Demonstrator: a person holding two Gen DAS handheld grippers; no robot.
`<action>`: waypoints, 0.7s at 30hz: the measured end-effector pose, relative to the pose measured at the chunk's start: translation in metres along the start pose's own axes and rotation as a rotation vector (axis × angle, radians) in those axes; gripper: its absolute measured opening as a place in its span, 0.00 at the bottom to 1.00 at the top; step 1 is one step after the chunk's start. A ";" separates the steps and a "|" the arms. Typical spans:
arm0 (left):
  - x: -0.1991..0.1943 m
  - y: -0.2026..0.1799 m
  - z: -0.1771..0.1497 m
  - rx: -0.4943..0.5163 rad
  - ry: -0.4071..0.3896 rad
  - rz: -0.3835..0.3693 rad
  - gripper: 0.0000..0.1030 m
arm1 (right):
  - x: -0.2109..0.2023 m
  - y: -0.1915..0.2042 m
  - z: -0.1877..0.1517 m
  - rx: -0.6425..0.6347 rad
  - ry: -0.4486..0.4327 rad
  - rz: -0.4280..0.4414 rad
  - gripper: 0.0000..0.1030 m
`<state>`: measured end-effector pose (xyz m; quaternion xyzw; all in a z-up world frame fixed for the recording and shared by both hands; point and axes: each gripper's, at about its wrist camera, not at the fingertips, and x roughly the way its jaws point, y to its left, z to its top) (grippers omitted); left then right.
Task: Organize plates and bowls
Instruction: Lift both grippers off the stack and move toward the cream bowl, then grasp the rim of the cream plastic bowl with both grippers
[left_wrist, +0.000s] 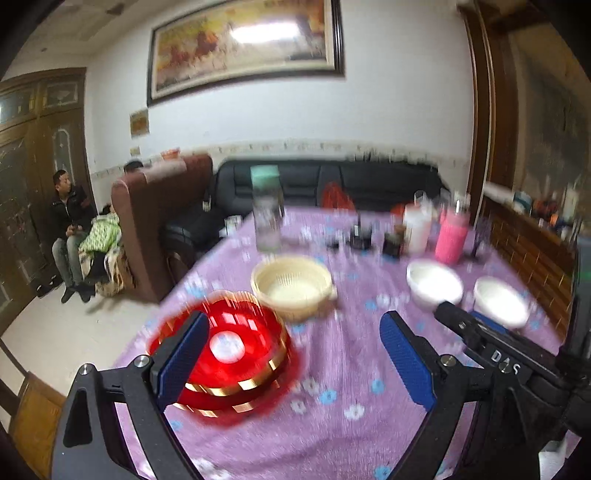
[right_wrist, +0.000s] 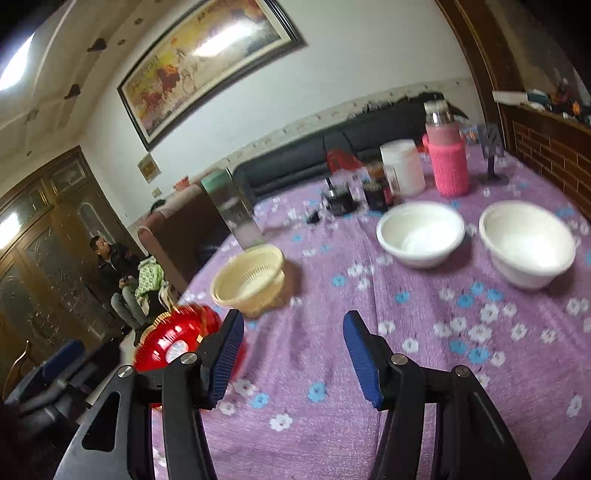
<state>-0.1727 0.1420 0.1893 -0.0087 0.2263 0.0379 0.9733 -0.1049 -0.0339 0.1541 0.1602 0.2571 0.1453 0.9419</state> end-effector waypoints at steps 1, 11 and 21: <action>-0.008 0.007 0.009 -0.009 -0.024 -0.005 0.92 | -0.007 0.004 0.007 -0.012 -0.019 0.001 0.59; -0.021 0.076 0.116 -0.086 -0.095 -0.048 0.97 | -0.081 0.052 0.112 -0.150 -0.283 0.026 0.68; 0.125 0.121 0.160 -0.209 0.164 -0.081 0.98 | 0.020 0.076 0.169 -0.154 -0.059 0.114 0.85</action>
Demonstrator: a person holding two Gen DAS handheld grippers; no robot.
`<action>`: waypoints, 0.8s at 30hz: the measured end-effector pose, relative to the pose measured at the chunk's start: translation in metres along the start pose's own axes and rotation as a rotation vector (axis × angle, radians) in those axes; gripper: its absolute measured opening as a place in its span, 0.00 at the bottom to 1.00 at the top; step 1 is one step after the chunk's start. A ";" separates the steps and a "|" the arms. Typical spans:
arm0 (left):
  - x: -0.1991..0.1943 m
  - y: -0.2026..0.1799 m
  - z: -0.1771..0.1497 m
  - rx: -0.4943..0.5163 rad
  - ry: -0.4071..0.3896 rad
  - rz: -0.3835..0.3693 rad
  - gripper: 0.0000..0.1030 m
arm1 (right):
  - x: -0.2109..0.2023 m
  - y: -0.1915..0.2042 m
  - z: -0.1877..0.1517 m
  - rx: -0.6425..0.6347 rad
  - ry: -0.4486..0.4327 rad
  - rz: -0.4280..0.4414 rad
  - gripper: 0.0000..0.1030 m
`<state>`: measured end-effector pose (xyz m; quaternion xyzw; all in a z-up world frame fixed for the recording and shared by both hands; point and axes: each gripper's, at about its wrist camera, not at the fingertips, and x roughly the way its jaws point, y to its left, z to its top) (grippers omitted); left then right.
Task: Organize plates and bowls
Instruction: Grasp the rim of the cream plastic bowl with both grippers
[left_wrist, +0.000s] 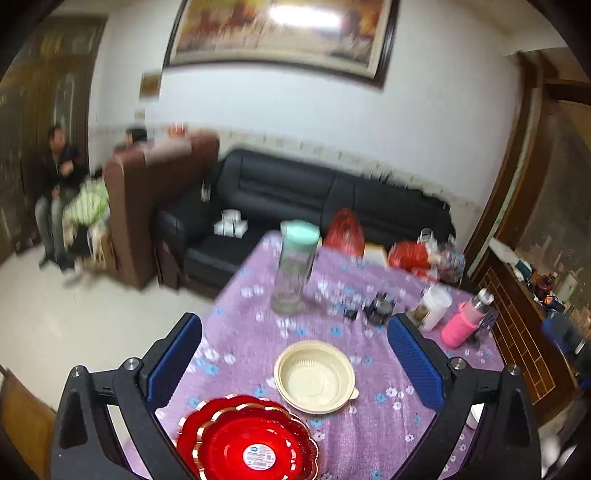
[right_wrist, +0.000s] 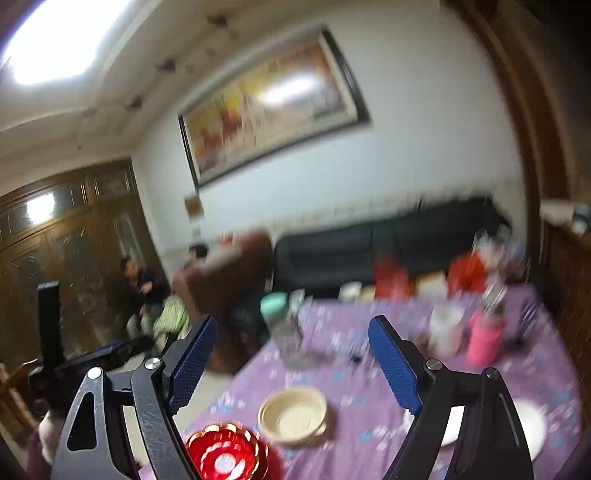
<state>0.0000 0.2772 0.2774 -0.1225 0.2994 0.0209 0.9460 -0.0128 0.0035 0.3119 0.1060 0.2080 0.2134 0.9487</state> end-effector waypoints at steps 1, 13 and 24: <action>0.014 0.004 -0.003 -0.014 0.033 -0.002 0.98 | 0.015 -0.008 -0.008 0.023 0.036 0.000 0.85; 0.210 0.023 -0.066 -0.124 0.445 0.038 0.98 | 0.191 -0.086 -0.126 0.191 0.416 -0.040 0.74; 0.280 0.008 -0.088 -0.044 0.644 0.030 0.74 | 0.255 -0.083 -0.161 0.245 0.545 -0.007 0.65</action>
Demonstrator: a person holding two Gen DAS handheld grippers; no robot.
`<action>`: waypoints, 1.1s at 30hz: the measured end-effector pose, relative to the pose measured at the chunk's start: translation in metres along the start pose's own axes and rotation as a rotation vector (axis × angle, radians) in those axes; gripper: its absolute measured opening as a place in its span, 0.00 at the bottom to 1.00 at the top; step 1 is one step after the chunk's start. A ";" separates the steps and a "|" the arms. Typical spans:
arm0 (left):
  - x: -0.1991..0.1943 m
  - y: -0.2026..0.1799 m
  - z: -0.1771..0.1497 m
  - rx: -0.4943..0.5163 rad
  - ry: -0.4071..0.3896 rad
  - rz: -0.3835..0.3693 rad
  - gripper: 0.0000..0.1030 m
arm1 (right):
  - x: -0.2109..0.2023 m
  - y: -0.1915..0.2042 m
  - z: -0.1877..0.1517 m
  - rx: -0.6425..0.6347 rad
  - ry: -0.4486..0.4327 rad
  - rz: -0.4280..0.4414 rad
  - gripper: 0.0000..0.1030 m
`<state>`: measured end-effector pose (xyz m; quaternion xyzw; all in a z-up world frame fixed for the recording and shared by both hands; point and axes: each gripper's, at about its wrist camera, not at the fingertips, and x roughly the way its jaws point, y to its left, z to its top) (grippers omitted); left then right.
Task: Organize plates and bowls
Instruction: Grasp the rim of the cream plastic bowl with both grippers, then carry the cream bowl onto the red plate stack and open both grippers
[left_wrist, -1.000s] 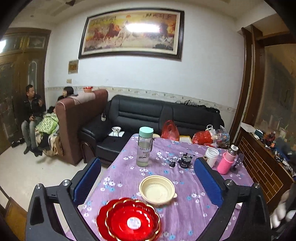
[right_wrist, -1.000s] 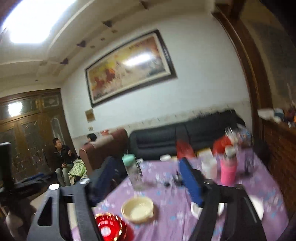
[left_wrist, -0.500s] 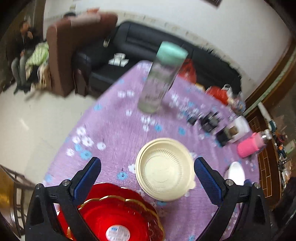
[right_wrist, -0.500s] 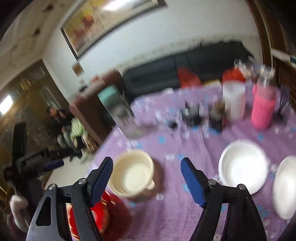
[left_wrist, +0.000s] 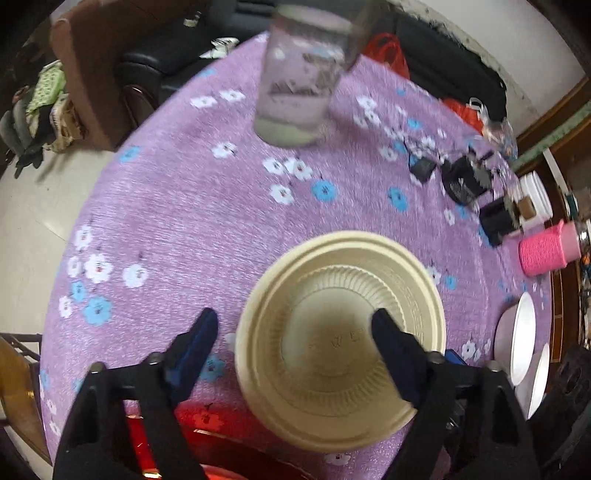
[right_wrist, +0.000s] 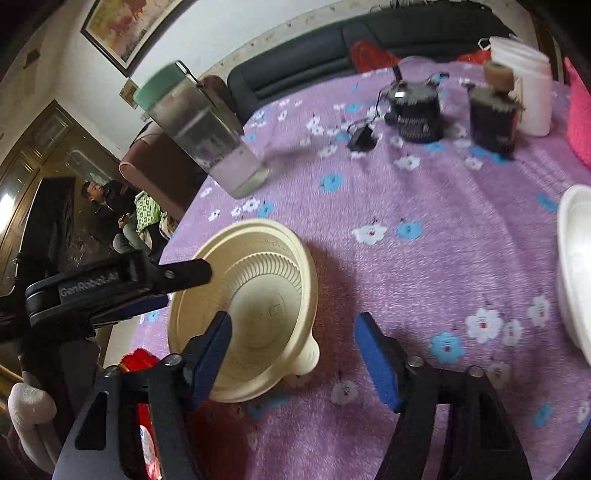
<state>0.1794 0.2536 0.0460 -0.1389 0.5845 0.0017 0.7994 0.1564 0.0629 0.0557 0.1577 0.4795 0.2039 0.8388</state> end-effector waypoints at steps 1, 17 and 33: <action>0.003 -0.001 0.001 0.007 0.012 -0.001 0.70 | 0.003 0.000 0.000 0.001 0.006 -0.001 0.64; -0.011 -0.021 -0.011 0.085 0.007 0.007 0.43 | -0.019 -0.005 0.000 0.008 -0.021 0.014 0.28; -0.142 0.007 -0.096 0.073 -0.194 0.012 0.44 | -0.107 0.076 -0.046 -0.141 -0.100 0.139 0.28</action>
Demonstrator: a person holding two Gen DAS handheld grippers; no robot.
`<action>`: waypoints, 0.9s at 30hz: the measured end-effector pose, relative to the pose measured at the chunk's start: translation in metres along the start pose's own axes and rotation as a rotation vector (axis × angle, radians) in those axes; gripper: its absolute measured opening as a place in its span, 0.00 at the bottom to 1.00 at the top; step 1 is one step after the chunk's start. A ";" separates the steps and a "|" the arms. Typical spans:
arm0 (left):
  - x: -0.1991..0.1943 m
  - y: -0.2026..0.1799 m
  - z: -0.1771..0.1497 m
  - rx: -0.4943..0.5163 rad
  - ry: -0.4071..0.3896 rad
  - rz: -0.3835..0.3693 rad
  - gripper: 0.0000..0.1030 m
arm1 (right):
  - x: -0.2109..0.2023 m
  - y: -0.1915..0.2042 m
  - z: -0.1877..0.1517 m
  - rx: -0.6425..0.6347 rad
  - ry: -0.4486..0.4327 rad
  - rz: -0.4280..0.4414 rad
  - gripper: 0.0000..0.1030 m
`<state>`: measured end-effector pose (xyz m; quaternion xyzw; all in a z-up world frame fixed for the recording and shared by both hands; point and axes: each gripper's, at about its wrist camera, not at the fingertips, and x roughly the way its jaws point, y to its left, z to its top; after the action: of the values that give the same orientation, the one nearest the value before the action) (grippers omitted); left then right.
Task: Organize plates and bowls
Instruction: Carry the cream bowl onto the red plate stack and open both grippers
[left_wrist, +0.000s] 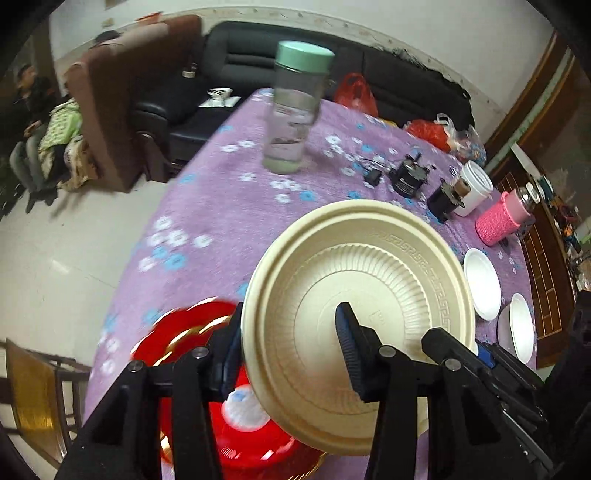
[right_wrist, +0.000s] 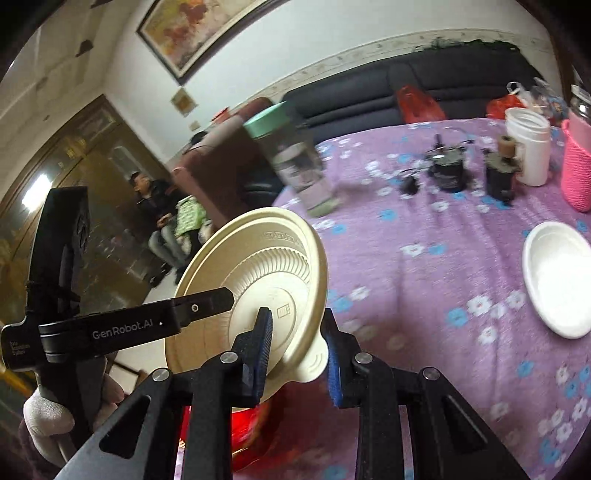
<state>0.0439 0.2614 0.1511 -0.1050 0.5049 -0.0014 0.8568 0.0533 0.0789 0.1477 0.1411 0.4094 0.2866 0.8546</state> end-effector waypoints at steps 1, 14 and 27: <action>-0.006 0.006 -0.005 -0.009 -0.007 0.006 0.44 | 0.001 0.006 -0.004 -0.007 0.008 0.010 0.28; 0.013 0.067 -0.064 -0.135 0.052 0.036 0.44 | 0.042 0.042 -0.057 -0.074 0.129 -0.010 0.28; 0.013 0.074 -0.075 -0.182 0.017 0.031 0.54 | 0.062 0.041 -0.068 -0.065 0.169 -0.033 0.30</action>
<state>-0.0222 0.3190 0.0910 -0.1747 0.5118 0.0569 0.8392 0.0165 0.1495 0.0862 0.0818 0.4729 0.2965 0.8257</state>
